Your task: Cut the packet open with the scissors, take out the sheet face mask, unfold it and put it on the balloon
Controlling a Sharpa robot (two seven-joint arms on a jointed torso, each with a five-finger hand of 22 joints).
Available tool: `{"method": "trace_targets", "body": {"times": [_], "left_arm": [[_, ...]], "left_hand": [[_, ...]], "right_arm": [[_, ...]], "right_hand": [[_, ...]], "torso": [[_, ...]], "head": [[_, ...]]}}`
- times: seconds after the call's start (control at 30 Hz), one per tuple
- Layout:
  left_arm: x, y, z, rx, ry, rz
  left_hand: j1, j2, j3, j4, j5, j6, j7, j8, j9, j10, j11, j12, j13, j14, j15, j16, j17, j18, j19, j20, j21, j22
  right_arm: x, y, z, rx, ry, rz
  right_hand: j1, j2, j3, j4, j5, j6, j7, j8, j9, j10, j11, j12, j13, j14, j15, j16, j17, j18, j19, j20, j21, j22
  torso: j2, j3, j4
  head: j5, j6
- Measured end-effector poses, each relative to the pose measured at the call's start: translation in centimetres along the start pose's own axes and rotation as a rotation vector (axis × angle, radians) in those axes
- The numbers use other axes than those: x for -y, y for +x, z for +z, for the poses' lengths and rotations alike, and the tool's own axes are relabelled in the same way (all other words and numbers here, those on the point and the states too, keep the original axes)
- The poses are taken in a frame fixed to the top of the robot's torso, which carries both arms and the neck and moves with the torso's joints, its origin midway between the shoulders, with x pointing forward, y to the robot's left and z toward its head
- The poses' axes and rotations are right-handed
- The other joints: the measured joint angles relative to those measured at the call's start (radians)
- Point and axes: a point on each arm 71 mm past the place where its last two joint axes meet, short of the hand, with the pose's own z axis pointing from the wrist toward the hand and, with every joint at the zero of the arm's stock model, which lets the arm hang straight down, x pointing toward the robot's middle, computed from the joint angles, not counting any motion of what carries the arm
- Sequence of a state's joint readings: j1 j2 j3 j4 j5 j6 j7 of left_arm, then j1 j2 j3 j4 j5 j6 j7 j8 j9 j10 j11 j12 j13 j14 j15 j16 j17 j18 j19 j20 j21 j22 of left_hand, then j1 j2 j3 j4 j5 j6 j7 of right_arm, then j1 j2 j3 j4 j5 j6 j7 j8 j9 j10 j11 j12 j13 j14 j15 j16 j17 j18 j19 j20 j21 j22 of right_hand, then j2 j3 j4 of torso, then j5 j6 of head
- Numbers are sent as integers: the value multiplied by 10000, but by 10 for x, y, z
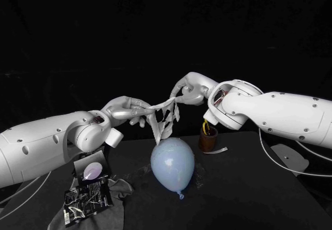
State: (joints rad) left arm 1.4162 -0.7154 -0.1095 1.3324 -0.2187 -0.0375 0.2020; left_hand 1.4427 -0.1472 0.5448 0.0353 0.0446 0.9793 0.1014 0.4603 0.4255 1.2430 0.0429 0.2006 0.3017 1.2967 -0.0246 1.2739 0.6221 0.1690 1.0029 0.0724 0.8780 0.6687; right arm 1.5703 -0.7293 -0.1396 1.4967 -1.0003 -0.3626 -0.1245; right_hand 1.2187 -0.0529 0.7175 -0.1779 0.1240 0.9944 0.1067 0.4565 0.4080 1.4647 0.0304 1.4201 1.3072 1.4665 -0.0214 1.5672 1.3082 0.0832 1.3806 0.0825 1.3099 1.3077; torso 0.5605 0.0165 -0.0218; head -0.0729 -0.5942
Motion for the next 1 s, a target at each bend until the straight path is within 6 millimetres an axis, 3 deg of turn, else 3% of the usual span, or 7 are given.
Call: {"method": "trace_targets", "body": {"times": [0.1, 0.27, 0.43, 0.6, 0.77, 0.83, 1.0], "left_arm": [[1, 0, 0, 111, 35, -100], [1, -2, 0, 314, 61, -182], [2, -3, 0, 486, 55, -174], [1, -4, 0, 521, 30, -104], [2, -4, 0, 463, 28, 133], [2, -3, 0, 426, 37, 297], [2, -2, 1, 350, 63, 692]], "left_hand": [[-7, -8, -76, -6, 0, 111, -106, 4, 9, -123, -17, 24, 39, -93, 14, 0, -36, -2, -101, 27, 0, 7], [-623, 12, -455, 621, 19, 440, -191, 62, 37, -299, -17, 191, 132, -201, 51, 67, -36, -2, -180, 110, -124, -54], [-1420, 591, -631, 1868, 20, 326, -116, -65, 55, -466, 71, 195, 125, -270, 88, 157, -39, -4, -200, 137, -348, -224], [-1767, 942, -702, 2537, 21, 152, 58, -294, -125, -670, 152, 195, 64, -286, 105, 234, -4, -4, -128, 208, -465, -320], [-2098, 1274, -702, 2561, 20, -225, 224, -724, -365, -947, 306, 195, -16, -410, 229, 234, -104, -8, -73, 264, -581, -398], [-1749, 1284, -535, 2384, 20, -298, 221, -820, -422, -1036, 284, 195, -47, -410, 229, 234, -149, -8, -74, 263, -595, -424], [-228, 679, -19, 1089, 11, -297, 229, -862, -442, -1083, 302, 195, -177, -423, 247, 270, -192, -63, -18, 277, -607, -419]], "right_arm": [[0, 1, 0, -27, 11, -74], [0, 1, 0, -32, 29, -144], [3, 0, -2, 10, 91, -187], [5, -2, -2, 42, 144, -212], [7, -3, -3, 118, 196, -221], [7, -4, -3, 200, 211, -200], [8, -6, -4, 403, 260, 6]], "right_hand": [[0, 0, 0, 0, 0, 0, 0, 0, 0, 0, 0, 0, 0, 0, 0, 1, 0, 0, 0, 0, 0, 1], [0, 0, 0, 0, 0, 0, 0, -1, 0, -1, 0, 0, 4, 0, 0, 1, -1, -1, -1, 0, 46, 3], [0, 0, 0, 0, 0, -1, -1, -3, -4, -2, 0, -1, 6, -1, 1, 0, -7, -1, 35, -36, 47, 4], [0, 0, 0, 0, 0, -2, -2, -6, -8, -2, 0, -1, 9, 0, 1, -6, -9, -3, 72, 1, 47, 3], [0, 0, 0, 0, 0, -3, -3, -22, -1, -3, 0, -1, 9, -1, 1, -9, -8, -3, 73, 1, 47, 0], [0, 0, 0, 0, 0, -3, -3, -23, 1, -3, 0, -2, 8, -1, 1, -20, -7, -3, 72, 1, 47, -2], [0, 0, 0, 0, 0, -4, -4, -23, 0, -3, 0, -2, 6, -1, 1, -6, -4, -3, 72, 2, 94, -4]], "torso": [[2, -1, 1], [2, 6, 0], [-1, 7, -5], [-3, 12, -5], [-13, 19, -4], [-13, 19, -4], [-13, 16, -2]], "head": [[0, -4], [-1, -11], [-18, -12], [-27, -3], [-29, -3], [-35, -3], [-54, 8]]}}
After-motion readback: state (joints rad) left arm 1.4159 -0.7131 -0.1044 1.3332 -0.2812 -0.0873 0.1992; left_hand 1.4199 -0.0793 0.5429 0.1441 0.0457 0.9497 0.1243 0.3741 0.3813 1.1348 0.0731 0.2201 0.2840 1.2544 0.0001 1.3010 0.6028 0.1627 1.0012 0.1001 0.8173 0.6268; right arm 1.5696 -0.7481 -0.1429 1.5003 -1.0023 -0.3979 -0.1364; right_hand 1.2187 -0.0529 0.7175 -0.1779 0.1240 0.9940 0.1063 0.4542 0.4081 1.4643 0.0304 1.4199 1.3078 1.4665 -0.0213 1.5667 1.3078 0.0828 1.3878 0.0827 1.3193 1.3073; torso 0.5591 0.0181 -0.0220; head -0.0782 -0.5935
